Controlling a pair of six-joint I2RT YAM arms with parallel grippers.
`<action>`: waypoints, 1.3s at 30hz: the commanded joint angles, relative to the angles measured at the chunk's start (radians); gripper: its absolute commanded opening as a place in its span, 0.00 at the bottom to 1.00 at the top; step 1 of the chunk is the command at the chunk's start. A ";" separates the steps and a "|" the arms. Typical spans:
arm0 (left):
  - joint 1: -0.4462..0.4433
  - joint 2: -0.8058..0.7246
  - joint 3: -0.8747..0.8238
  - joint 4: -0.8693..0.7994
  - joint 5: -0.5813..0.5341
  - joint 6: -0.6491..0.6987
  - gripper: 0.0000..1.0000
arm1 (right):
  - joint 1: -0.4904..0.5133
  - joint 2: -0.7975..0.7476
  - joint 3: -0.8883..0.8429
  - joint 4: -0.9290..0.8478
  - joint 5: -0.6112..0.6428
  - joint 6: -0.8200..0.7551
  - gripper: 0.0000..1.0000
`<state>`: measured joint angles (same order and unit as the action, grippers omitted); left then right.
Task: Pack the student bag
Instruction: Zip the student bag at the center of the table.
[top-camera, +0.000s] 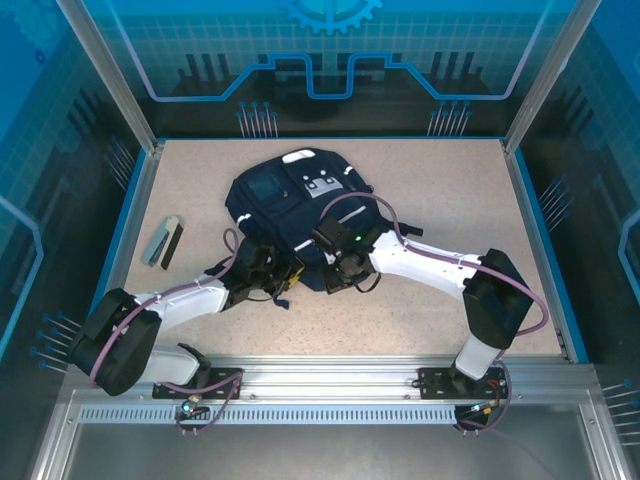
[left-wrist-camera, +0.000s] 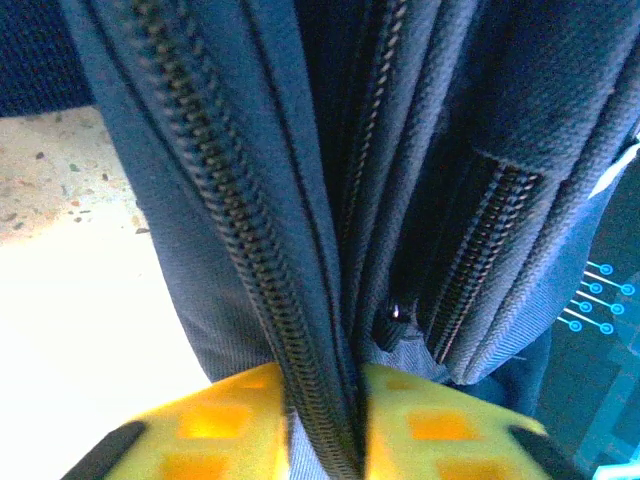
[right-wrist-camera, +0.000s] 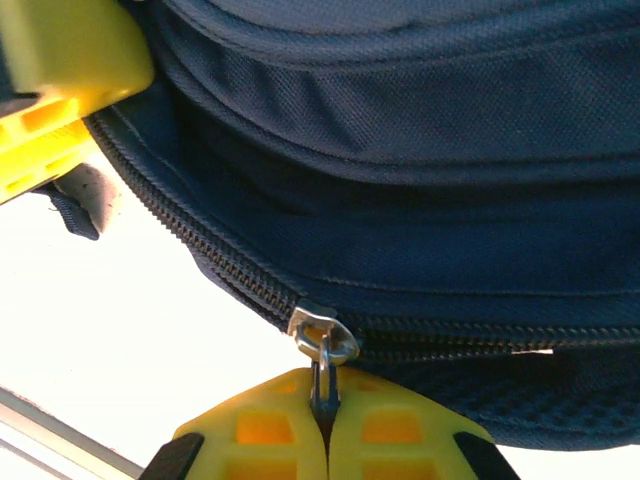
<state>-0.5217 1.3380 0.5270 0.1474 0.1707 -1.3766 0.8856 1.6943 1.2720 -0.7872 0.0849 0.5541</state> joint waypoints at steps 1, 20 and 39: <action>-0.005 0.018 -0.010 -0.015 -0.052 0.020 0.16 | -0.025 0.008 0.043 -0.111 0.029 0.072 0.09; -0.003 0.044 0.010 -0.007 -0.040 0.038 0.04 | -0.045 0.028 0.078 -0.118 0.053 0.028 0.00; 0.106 -0.066 0.037 -0.215 -0.061 0.199 0.00 | -0.210 -0.065 -0.052 -0.163 0.213 0.020 0.00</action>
<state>-0.4652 1.2961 0.5373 0.0406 0.1692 -1.2552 0.6861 1.6733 1.2377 -0.9154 0.3004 0.6014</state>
